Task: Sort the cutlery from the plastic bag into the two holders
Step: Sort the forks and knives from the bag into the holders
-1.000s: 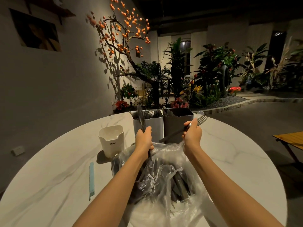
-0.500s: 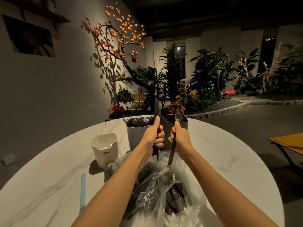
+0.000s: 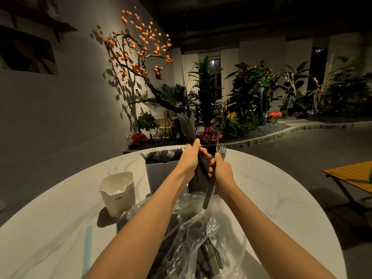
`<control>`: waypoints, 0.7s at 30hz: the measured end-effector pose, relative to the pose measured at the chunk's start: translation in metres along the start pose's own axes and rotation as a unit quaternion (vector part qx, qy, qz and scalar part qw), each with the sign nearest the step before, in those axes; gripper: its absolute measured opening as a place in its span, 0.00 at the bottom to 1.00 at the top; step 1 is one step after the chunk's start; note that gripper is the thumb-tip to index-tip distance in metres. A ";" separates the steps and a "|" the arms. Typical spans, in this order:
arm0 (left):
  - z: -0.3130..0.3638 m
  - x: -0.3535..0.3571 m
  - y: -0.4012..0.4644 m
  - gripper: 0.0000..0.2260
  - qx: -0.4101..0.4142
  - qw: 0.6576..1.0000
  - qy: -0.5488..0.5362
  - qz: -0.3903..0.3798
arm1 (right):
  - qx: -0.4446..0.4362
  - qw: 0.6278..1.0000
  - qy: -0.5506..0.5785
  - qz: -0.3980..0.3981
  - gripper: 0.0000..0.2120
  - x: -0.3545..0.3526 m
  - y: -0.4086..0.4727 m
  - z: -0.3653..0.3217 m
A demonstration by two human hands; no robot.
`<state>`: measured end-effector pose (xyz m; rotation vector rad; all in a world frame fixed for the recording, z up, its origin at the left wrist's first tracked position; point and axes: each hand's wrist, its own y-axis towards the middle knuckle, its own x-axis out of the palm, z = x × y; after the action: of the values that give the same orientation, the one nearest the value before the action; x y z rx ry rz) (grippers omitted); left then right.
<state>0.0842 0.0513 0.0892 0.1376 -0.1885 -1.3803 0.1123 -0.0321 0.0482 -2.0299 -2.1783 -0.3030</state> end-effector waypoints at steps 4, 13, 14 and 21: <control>0.001 0.001 0.020 0.23 0.073 0.993 0.059 0.066 | 0.007 0.999 0.024 0.034 0.21 -0.003 0.011 -0.001; -0.004 0.005 0.058 0.23 0.115 0.980 0.008 0.165 | 0.049 0.998 0.048 -0.013 0.21 -0.001 0.018 0.001; -0.004 0.005 0.062 0.22 0.119 0.976 -0.001 0.182 | 0.048 0.998 0.045 -0.014 0.21 -0.002 0.018 0.002; -0.010 0.011 0.080 0.21 0.135 0.955 0.016 0.265 | 0.022 1.000 0.018 -0.006 0.21 -0.005 0.025 0.008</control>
<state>0.1650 0.0550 0.0963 0.3132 -0.3582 -0.8118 0.1382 -0.0334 0.0407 -1.9744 -2.1582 -0.2886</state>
